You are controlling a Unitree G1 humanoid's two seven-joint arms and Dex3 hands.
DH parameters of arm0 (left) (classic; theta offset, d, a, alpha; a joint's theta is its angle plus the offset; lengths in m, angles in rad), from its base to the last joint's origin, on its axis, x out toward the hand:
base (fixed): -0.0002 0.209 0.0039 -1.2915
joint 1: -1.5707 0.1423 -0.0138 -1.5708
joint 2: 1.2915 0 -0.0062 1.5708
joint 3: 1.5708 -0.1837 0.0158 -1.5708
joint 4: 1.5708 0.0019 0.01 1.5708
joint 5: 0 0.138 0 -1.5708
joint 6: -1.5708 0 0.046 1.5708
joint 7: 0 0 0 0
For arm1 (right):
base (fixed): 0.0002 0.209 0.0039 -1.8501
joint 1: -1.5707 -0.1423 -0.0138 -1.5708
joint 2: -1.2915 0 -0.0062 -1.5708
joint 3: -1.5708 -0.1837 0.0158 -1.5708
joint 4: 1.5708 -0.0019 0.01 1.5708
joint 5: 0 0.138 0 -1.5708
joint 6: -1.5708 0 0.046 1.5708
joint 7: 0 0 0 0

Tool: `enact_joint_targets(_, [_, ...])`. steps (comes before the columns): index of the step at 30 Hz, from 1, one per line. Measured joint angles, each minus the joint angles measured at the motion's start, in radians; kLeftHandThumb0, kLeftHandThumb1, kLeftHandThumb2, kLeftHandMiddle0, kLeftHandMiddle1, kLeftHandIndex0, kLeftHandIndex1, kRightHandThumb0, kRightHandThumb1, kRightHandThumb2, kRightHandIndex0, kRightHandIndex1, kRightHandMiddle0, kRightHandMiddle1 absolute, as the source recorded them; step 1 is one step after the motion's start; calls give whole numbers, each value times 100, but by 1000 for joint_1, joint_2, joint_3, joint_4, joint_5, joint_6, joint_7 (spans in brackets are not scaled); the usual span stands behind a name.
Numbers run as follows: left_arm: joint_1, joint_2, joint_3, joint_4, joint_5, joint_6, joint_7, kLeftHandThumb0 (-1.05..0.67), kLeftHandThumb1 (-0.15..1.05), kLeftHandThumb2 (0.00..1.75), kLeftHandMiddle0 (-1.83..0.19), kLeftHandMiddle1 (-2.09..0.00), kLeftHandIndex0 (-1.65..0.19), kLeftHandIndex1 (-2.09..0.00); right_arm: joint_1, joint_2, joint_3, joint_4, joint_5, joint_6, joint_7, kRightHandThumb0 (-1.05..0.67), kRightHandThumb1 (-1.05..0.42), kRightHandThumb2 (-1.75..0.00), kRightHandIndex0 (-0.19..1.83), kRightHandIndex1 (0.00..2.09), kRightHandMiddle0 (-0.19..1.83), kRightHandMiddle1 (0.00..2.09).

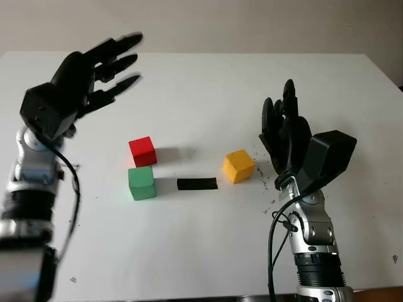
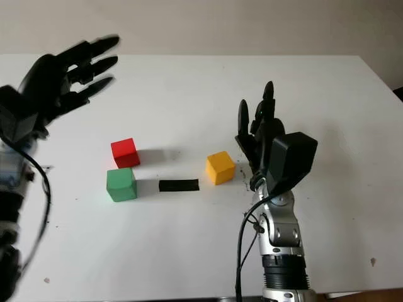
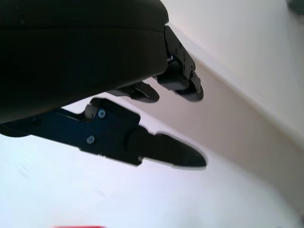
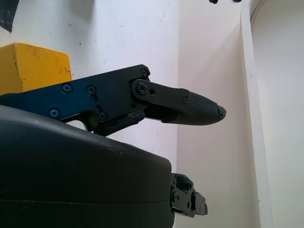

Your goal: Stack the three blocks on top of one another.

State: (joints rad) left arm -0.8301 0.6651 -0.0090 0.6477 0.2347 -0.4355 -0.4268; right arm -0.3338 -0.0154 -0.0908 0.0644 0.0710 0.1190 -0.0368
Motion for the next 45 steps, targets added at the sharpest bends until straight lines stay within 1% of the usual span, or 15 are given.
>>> enact_joint_targets(2, [-53,41,-52,39,81,-41,-5,-41,87,3,-28,-1,-39,-8,0,0,0,0,0,0,1,-58,-105,-58,-18,5,-16,6])
enact_joint_targets(5, [-114,92,-143,77,234,-85,11,-38,88,5,-21,-1,-36,-5,1,0,0,-1,0,0,0,-57,-105,-58,-18,5,-16,5])
enact_joint_targets(10, [-183,141,-255,126,436,-167,120,-32,87,5,-17,-3,-35,-5,3,0,1,-1,-2,-2,2,-58,-105,-59,-19,5,-17,5])
enact_joint_targets(16, [-225,203,-413,149,729,-310,387,-33,84,5,-8,-2,-30,-4,4,0,3,-1,-9,-3,2,-58,-105,-59,-19,4,-18,5])
enact_joint_targets(22, [-263,247,-525,153,926,-353,576,-38,82,5,-4,-3,-28,-4,4,0,6,-1,-10,-4,6,-57,-105,-60,-19,2,-18,5])
enact_joint_targets(25, [-271,254,-552,150,966,-372,619,-38,81,4,-4,-4,-30,-6,4,0,10,-1,-13,-7,8,-57,-105,-60,-19,2,-18,5])
enact_joint_targets(27, [-275,255,-565,140,977,-380,615,-42,83,6,0,-3,-26,-4,4,0,13,-1,-16,-10,9,-56,-105,-61,-19,2,-19,4])
enact_joint_targets(29, [-281,256,-574,117,984,-383,564,-44,85,6,2,-3,-22,-3,4,0,13,-1,-17,-10,11,-56,-105,-61,-19,1,-19,2])
enact_joint_targets(32, [-284,264,-575,86,978,-397,501,-44,85,6,3,-4,-22,-4,4,0,12,-1,-17,-10,13,-56,-105,-61,-19,1,-19,3])
enact_joint_targets(35, [-285,268,-574,68,951,-411,463,-46,85,6,4,-4,-23,-5,4,0,11,-1,-17,-11,15,-55,-105,-62,-19,1,-19,4])
enact_joint_targets(37, [-285,268,-574,65,942,-416,459,-46,86,6,5,-4,-24,-5,4,0,11,-1,-17,-11,15,-56,-105,-61,-19,1,-19,4])
enact_joint_targets(40, [-284,268,-574,86,919,-444,489,-45,87,6,3,-5,-25,-6,4,0,11,0,-19,-17,16,-56,-105,-61,-19,1,-19,4])
enact_joint_targets(45, [-283,265,-575,159,908,-465,596,-50,85,5,-1,-6,-29,-7,4,0,11,1,-19,-19,17,-56,-105,-60,-19,2,-19,5])
